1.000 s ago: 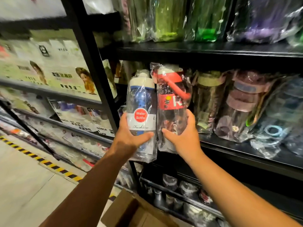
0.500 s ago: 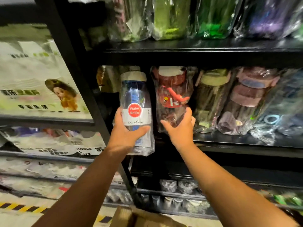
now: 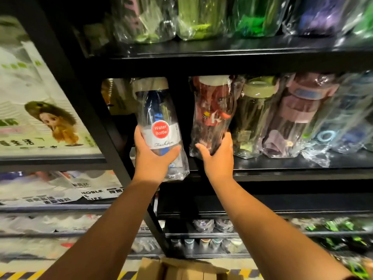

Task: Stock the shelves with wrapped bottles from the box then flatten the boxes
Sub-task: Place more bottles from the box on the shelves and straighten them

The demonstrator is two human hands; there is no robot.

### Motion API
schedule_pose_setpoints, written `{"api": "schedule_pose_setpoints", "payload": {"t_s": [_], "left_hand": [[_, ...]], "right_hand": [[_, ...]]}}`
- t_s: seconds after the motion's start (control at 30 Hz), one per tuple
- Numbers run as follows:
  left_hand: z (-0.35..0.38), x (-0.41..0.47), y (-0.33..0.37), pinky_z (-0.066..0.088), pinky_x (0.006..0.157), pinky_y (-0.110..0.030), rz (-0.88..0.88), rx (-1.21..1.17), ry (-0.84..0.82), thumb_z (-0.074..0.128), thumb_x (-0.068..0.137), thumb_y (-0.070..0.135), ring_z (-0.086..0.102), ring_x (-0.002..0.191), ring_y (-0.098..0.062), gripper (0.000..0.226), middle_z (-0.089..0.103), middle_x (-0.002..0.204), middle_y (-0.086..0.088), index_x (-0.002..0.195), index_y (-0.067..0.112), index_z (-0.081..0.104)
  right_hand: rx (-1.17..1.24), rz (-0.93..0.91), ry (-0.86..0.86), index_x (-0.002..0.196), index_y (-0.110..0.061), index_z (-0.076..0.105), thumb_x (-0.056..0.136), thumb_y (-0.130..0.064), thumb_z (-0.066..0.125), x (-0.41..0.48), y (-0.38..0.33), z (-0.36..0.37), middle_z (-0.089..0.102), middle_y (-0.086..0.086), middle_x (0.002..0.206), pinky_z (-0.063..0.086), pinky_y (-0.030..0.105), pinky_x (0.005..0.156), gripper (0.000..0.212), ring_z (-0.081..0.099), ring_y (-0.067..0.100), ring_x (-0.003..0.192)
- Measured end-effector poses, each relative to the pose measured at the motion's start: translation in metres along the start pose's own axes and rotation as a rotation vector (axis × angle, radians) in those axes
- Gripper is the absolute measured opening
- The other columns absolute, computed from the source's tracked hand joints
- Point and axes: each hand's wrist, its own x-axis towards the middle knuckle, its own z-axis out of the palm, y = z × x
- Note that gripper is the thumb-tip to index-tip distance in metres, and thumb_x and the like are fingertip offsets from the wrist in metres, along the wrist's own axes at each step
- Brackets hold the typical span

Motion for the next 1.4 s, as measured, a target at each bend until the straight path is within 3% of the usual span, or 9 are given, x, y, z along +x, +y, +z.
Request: {"api": "schedule_pose_setpoints", "payload": {"t_s": [0.13, 0.2, 0.37, 0.67, 0.77, 0.9, 1.07, 1.27, 1.4], "left_hand": [[0.009, 0.006, -0.008, 0.036, 0.109, -0.025, 0.041, 0.050, 0.060, 0.086, 0.076, 0.016, 0.039, 0.131, -0.005, 0.117, 0.034, 0.151, 0.006, 0.157, 0.033, 0.003], [0.014, 0.010, -0.016, 0.031, 0.111, -0.024, 0.048, 0.082, 0.082, 0.087, 0.074, 0.024, 0.033, 0.138, -0.005, 0.121, 0.025, 0.158, 0.007, 0.156, 0.036, 0.000], [0.028, 0.018, -0.032, 0.035, 0.118, -0.041, 0.076, 0.101, 0.134, 0.088, 0.072, 0.033, 0.032, 0.145, -0.013, 0.119, 0.025, 0.161, 0.003, 0.155, 0.041, 0.003], [0.038, 0.031, -0.043, 0.038, 0.117, -0.040, 0.053, 0.128, 0.102, 0.087, 0.073, 0.034, 0.038, 0.142, -0.013, 0.118, 0.030, 0.159, -0.003, 0.155, 0.038, 0.002], [0.038, 0.031, -0.041, 0.033, 0.119, -0.041, 0.034, 0.198, 0.072, 0.086, 0.074, 0.040, 0.027, 0.147, -0.020, 0.120, 0.018, 0.161, -0.005, 0.155, 0.033, -0.002], [0.041, 0.026, -0.038, 0.021, 0.117, -0.039, -0.010, 0.438, 0.032, 0.078, 0.080, 0.049, 0.004, 0.148, -0.026, 0.119, 0.002, 0.160, -0.009, 0.157, 0.013, -0.006], [0.044, 0.027, -0.040, 0.027, 0.115, -0.041, 0.002, 0.464, 0.028, 0.077, 0.081, 0.050, 0.015, 0.147, -0.030, 0.112, 0.011, 0.159, -0.012, 0.156, 0.011, 0.004], [0.058, 0.025, -0.041, 0.038, 0.107, -0.049, 0.029, 0.485, 0.092, 0.078, 0.077, 0.053, 0.031, 0.137, -0.038, 0.104, 0.026, 0.150, -0.014, 0.149, 0.009, 0.017], [0.058, 0.025, -0.044, 0.039, 0.108, -0.050, 0.032, 0.493, 0.090, 0.077, 0.077, 0.057, 0.031, 0.138, -0.036, 0.106, 0.026, 0.151, -0.012, 0.151, 0.012, 0.016]], "right_hand": [[-0.008, 0.030, -0.044, 0.156, -0.009, 0.011, 0.085, -0.046, 0.073, -0.001, 0.003, -0.007, 0.024, 0.011, 0.159, 0.028, 0.037, 0.116, 0.101, 0.023, 0.026, 0.146], [-0.035, -0.002, -0.041, 0.155, -0.005, 0.014, 0.086, -0.040, 0.073, -0.001, 0.004, -0.007, 0.026, 0.014, 0.157, 0.028, 0.037, 0.115, 0.097, 0.027, 0.029, 0.144], [-0.050, -0.033, -0.036, 0.147, -0.008, 0.027, 0.085, -0.035, 0.074, 0.001, 0.006, -0.004, 0.037, 0.013, 0.145, 0.041, 0.044, 0.107, 0.083, 0.040, 0.031, 0.132], [-0.058, -0.068, -0.037, 0.145, -0.006, 0.030, 0.086, -0.035, 0.074, 0.003, 0.009, -0.003, 0.040, 0.013, 0.142, 0.040, 0.035, 0.102, 0.079, 0.043, 0.028, 0.128], [-0.063, -0.062, -0.043, 0.147, -0.006, 0.028, 0.087, -0.035, 0.073, 0.002, 0.007, -0.003, 0.039, 0.014, 0.145, 0.038, 0.034, 0.103, 0.081, 0.042, 0.029, 0.130], [-0.035, -0.044, -0.047, 0.149, -0.008, 0.026, 0.088, -0.037, 0.071, 0.000, 0.003, -0.004, 0.037, 0.014, 0.149, 0.038, 0.037, 0.108, 0.081, 0.040, 0.029, 0.134], [-0.049, -0.027, -0.035, 0.153, -0.006, 0.021, 0.091, -0.034, 0.068, -0.002, 0.003, -0.006, 0.024, 0.012, 0.157, 0.024, 0.016, 0.099, 0.082, 0.030, 0.026, 0.140], [-0.035, 0.002, -0.008, 0.154, -0.007, 0.019, 0.094, -0.033, 0.065, -0.002, 0.004, -0.005, 0.020, 0.010, 0.160, 0.021, 0.014, 0.096, 0.080, 0.030, 0.024, 0.142], [-0.035, 0.007, -0.007, 0.154, -0.008, 0.018, 0.095, -0.032, 0.064, -0.001, 0.005, -0.005, 0.020, 0.010, 0.160, 0.020, 0.013, 0.096, 0.080, 0.028, 0.024, 0.143]]}}
